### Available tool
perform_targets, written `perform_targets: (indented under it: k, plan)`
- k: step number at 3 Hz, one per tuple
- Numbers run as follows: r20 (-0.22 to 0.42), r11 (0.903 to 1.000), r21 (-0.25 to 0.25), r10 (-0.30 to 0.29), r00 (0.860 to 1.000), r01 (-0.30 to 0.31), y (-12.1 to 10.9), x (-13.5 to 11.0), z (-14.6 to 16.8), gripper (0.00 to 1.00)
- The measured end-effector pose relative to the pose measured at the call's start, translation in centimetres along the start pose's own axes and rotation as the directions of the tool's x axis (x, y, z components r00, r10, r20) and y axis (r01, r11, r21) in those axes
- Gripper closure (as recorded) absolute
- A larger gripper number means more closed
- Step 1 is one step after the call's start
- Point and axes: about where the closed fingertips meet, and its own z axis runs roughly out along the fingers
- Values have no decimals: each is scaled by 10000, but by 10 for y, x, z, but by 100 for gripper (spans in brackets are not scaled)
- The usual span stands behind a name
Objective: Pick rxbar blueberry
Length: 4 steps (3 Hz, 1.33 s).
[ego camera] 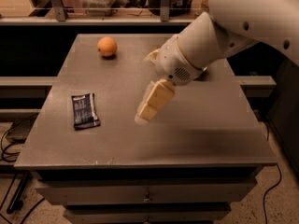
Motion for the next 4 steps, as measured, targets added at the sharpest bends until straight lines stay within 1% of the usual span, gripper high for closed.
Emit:
perform_targets:
  k: [2,3,4]
  plan:
    - [433,9980,-569,-239,9988,264,-7,-27,45,0]
    - [697,9949,-927,-334,9970,398,-8,-38,67,0]
    - [1037,9897,-1306,-444,9936,579,-7,-52,88,0]
